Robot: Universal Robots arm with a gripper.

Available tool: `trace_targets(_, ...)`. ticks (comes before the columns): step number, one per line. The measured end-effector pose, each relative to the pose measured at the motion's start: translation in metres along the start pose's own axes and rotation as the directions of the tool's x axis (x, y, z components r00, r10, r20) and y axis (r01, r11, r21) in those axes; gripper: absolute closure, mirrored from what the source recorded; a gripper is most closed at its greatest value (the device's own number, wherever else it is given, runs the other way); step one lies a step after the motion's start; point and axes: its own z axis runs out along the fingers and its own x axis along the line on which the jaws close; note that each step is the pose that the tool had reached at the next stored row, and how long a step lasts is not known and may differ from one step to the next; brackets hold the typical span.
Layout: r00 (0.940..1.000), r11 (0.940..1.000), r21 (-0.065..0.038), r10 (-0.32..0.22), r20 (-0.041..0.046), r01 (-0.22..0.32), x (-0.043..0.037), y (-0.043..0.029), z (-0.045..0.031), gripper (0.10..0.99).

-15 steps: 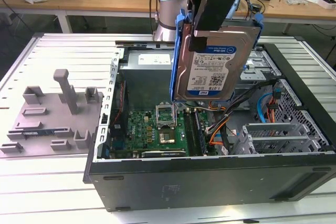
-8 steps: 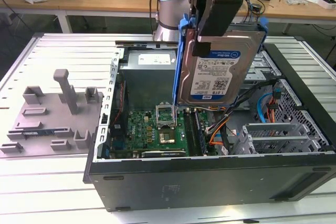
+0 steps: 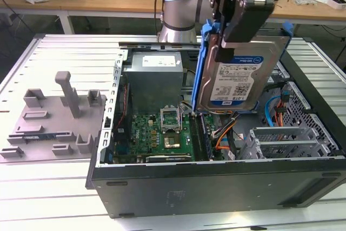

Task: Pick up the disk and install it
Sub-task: 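Insert the disk into the insertion slot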

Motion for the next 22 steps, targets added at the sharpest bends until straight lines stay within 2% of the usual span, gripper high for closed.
trace_targets(4, 1.0, 1.0, 0.0, 0.0, -0.0002, 0.0, 0.0029, -0.0092, 0.0012, 0.718)
trace_targets(15, 1.0, 1.0, 0.0, 0.0, -0.0002, 0.0, 0.0167, -0.0446, 0.0037, 0.718)
trace_targets(22, 1.0, 1.0, 0.0, 0.0, -0.0002, 0.0, 0.0217, -0.0777, 0.0062, 0.718)
